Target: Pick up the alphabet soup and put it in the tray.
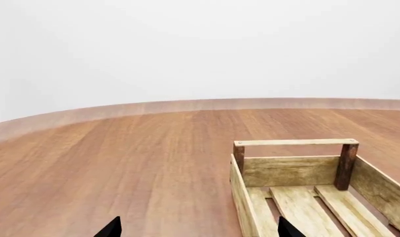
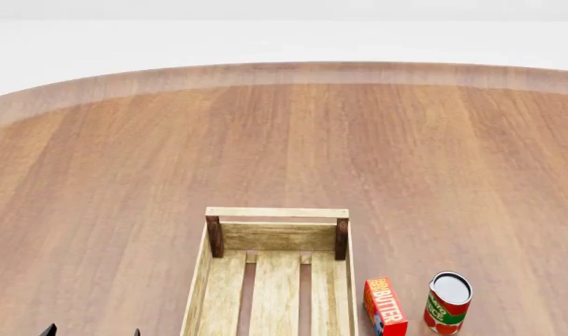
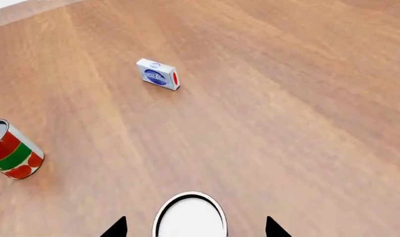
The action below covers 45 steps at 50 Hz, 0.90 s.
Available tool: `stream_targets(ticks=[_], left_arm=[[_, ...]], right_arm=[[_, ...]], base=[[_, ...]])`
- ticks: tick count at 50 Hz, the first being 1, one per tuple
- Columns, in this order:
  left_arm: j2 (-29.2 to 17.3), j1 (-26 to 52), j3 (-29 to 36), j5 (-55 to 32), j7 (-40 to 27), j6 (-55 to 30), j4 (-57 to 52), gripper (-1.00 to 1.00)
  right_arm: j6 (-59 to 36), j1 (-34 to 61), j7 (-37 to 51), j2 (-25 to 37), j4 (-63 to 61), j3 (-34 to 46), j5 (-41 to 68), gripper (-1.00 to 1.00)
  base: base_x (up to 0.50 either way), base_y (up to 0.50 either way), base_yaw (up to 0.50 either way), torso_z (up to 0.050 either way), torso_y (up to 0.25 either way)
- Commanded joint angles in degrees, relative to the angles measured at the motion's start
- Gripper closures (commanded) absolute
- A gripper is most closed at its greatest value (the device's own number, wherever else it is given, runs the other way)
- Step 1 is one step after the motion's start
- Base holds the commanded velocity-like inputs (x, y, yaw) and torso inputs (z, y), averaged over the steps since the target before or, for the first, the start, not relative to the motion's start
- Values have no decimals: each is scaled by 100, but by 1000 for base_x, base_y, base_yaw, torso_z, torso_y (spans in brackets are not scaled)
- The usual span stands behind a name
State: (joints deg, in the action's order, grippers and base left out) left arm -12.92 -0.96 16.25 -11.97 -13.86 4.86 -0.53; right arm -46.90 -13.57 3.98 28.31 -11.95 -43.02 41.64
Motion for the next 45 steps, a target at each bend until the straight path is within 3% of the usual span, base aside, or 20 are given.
stream_targets(ticks=[1, 45], left_arm=[[-31, -14, 39, -9, -29, 21, -15, -100], [-115, 15, 160, -65, -118, 75, 13, -100]], right_arm=[[12, 311, 79, -18, 277, 275, -89, -100], [358, 726, 32, -92, 1216, 873, -518, -100]], base=[[0, 0, 0, 0, 0], [0, 0, 0, 0, 0]])
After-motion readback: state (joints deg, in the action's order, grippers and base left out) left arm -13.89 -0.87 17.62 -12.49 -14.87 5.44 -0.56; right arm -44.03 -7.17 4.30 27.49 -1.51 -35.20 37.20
